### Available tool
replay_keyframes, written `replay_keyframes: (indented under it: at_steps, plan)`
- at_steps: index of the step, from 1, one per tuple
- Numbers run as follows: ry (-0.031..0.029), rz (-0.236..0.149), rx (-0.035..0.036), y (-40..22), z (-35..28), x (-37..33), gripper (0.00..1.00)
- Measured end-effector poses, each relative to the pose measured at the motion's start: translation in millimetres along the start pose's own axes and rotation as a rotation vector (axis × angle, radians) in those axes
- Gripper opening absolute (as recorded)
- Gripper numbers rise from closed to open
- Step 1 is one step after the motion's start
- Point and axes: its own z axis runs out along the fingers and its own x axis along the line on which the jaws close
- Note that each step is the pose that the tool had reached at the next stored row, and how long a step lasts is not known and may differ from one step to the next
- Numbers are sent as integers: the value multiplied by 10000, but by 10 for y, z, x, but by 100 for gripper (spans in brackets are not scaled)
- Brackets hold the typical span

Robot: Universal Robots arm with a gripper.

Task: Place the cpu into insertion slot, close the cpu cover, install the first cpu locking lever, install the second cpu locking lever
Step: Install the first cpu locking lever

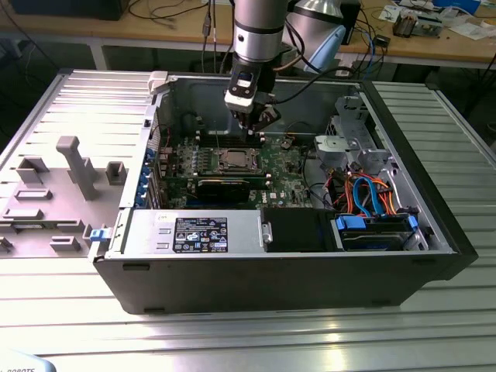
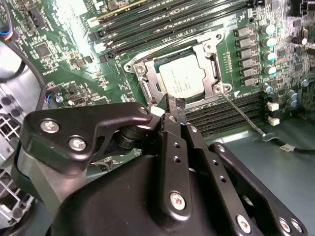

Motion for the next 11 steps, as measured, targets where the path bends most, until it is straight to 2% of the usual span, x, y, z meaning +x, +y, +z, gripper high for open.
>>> replay_keyframes:
  at_steps: [8,11]
  plan:
    - [-1,0,2,-1,-6,1,11]
    - [-1,0,0,-3,-77,0,11]
